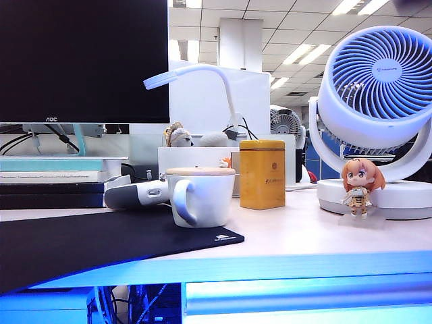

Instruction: Open the drawer, place the cleaning sponge inside, then close the drawer.

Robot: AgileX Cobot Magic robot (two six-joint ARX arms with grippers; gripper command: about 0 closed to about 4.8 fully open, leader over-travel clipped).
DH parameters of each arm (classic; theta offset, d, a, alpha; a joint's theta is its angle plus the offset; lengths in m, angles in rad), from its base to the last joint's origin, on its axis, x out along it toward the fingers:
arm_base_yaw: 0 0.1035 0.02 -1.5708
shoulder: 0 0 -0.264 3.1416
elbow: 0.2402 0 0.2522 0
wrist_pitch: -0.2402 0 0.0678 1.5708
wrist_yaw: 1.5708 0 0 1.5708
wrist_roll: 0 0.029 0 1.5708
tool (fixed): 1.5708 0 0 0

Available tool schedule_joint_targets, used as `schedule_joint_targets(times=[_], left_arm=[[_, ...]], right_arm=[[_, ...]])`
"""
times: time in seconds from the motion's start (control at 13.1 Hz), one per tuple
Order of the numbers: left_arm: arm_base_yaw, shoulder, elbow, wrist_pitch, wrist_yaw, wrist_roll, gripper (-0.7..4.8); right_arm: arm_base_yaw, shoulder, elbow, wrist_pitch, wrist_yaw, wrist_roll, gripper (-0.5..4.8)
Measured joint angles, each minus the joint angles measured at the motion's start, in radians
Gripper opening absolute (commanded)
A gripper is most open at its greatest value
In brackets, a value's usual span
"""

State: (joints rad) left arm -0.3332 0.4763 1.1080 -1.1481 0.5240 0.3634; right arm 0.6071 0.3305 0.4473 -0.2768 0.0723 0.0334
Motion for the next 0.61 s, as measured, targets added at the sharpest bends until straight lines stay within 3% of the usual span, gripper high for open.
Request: schedule_joint_targets(times=[0.15, 0.23, 0.38, 0.61], left_arm=[[0.0, -0.07, -0.068, 0.016, -0.005, -0.006, -0.05], [0.0, -0.141, -0.174, 0.078, -0.019, -0.048, -0.05], [0.0, -0.304, -0.433, 0.351, -0.121, -0.183, -0.05], [0.0, -0.318, -0.636, 0.515, -0.173, -0.24, -0.05]], right_arm=[[0.0, -0.129, -0.117, -0.009, 0.048, 0.0, -0.03], [0.0, -0.215, -0.18, -0.012, 0.058, 0.0, -0.02], [-0.001, -0.326, -0.24, -0.013, 0.058, 0.0, -0.02], [-0.001, -0.322, -0.239, -0.032, 0.059, 0.0, -0.01]])
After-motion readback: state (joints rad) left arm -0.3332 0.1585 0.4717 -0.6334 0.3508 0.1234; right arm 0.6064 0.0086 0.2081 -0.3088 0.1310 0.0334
